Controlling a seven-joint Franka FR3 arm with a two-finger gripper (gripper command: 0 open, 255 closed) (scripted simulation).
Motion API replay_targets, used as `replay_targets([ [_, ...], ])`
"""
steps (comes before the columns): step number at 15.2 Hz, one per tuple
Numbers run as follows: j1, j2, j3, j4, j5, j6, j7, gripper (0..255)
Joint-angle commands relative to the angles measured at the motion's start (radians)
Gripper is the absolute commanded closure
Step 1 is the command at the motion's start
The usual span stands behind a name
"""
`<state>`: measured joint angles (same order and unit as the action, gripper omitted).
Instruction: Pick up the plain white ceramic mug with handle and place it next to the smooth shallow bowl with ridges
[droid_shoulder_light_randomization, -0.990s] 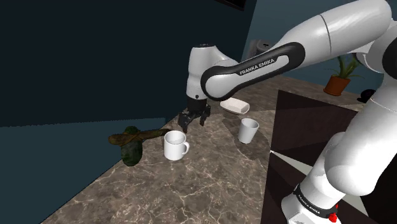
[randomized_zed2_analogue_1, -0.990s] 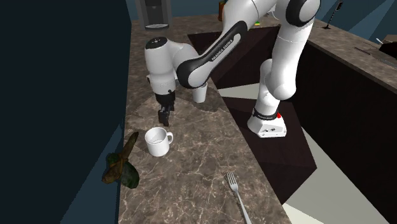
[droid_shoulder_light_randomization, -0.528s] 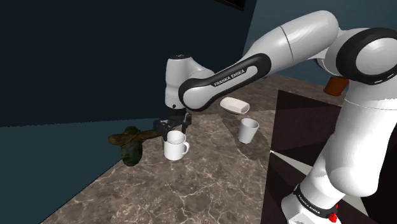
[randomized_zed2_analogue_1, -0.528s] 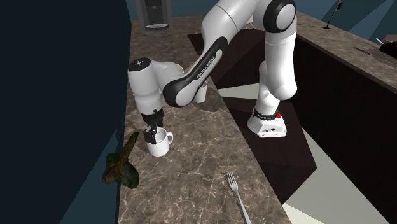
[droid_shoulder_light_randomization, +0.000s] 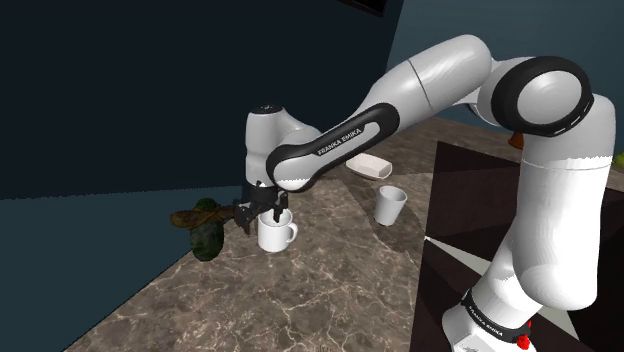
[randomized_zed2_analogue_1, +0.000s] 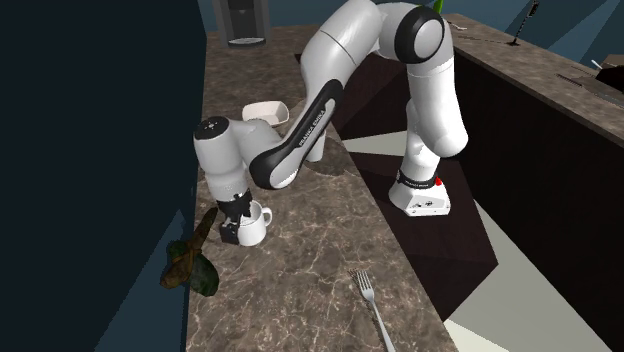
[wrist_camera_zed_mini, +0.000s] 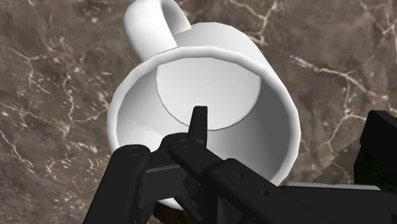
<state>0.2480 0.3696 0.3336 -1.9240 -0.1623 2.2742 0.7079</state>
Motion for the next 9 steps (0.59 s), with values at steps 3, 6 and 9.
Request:
replay_targets([
  [3, 0.003, 0.021, -0.005, -0.01, -0.01, 0.03, 0.006, 0],
  [6, 0.003, 0.021, -0.005, -0.01, -0.01, 0.03, 0.006, 0],
  [9, 0.003, 0.021, -0.005, -0.01, -0.01, 0.03, 0.006, 0],
])
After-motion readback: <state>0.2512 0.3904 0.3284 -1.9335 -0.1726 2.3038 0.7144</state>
